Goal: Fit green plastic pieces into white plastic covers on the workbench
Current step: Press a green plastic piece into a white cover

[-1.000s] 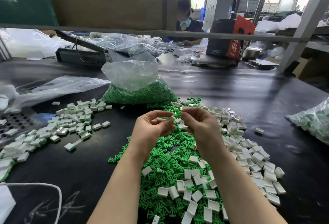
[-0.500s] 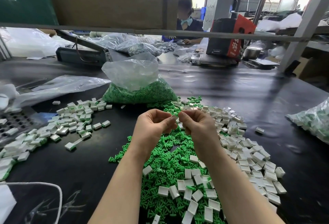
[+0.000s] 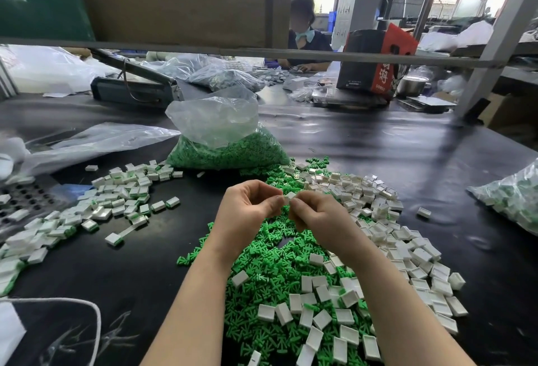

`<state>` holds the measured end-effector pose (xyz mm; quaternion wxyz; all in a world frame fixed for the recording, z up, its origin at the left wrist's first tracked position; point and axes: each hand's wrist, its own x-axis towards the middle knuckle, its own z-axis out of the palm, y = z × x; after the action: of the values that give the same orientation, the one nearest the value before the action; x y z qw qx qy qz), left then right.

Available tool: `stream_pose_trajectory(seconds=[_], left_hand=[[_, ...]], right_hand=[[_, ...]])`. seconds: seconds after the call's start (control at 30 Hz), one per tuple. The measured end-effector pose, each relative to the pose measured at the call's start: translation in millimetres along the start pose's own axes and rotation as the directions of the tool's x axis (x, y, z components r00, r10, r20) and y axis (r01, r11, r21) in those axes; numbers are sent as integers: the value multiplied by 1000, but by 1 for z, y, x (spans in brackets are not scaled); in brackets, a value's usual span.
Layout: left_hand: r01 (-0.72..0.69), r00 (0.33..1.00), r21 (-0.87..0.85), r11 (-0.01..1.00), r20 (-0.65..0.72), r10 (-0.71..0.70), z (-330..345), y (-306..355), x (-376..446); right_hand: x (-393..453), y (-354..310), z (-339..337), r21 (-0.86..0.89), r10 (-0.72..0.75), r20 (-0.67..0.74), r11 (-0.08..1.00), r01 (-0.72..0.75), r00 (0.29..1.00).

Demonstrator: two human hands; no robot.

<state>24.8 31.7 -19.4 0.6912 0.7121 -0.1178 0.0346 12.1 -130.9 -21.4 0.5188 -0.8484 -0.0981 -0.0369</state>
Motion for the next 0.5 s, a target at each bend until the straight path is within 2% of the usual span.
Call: stream_pose_trajectory(seconds=[0.3, 0.5], left_hand=[[129, 988, -41, 991, 96, -125, -3, -5, -1], [113, 986, 48, 992, 118, -118, -4, -2, -1]], right_hand=[[0, 4, -2, 118, -16, 138, 993, -1, 990], [-1, 5, 0, 107, 25, 199, 993, -47, 980]])
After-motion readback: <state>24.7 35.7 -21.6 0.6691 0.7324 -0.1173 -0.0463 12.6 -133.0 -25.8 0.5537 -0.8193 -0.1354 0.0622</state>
